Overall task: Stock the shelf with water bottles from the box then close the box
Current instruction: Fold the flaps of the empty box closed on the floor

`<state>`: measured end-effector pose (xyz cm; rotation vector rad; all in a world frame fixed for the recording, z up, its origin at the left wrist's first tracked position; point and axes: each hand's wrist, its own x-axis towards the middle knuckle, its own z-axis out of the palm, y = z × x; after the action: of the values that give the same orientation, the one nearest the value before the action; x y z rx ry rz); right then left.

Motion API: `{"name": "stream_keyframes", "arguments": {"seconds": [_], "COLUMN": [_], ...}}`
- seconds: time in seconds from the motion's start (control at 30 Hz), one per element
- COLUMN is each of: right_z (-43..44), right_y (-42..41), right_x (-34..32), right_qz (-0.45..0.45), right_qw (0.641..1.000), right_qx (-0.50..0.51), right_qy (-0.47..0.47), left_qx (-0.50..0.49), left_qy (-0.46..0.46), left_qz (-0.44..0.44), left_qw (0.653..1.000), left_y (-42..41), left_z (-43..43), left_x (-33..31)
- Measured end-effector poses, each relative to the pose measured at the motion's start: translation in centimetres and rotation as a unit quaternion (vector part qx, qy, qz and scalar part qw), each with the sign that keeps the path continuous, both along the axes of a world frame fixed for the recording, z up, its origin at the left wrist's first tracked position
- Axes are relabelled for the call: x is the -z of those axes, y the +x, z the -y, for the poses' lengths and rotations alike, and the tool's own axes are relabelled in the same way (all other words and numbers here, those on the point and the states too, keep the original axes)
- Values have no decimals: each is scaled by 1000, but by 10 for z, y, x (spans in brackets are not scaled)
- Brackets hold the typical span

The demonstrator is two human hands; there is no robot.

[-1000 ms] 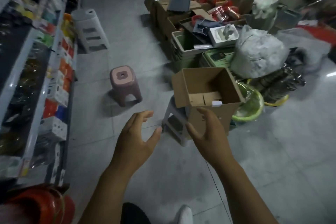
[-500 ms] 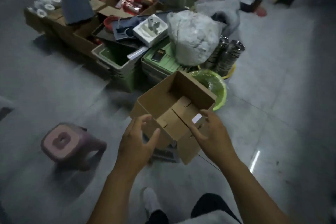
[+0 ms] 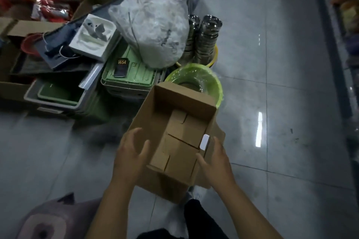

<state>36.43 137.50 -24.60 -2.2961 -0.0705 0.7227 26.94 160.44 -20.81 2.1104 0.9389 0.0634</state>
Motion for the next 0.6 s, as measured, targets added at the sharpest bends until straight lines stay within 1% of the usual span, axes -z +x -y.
{"name": "stream_keyframes", "arguments": {"seconds": [0.07,0.13,0.2,0.23,0.3,0.37,0.5,0.6], "right_z": [-13,-24,-34,-40,-53,-66,-81,-84], "right_y": [7,11,9,6,-3,-13,-29,-35], "right_x": [22,45,70,83,103,121,136,142], "right_qz": [-11,-24,-42,-53,-64,-44,-21,-3], "right_qw": [999,995,988,984,972,960,942,933], "right_qx": [45,96,146,171,225,271,326,344], "right_qy": [-19,-29,-24,-19,-23,-50,-77,-103], "left_qx": [15,22,9,5,16,46,98,118], "left_qy": [-1,19,40,36,-3,-53,-107,-132], "left_qz": [-15,-37,-94,-129,-175,-194,-191,-188], "left_qw": [1000,999,995,991,984,978,971,966], "left_y": [16,28,37,40,46,49,48,48], "left_z": [-21,-44,-71,-84,-105,-118,-136,-152], "left_x": [22,47,75,89,115,135,155,168]}}
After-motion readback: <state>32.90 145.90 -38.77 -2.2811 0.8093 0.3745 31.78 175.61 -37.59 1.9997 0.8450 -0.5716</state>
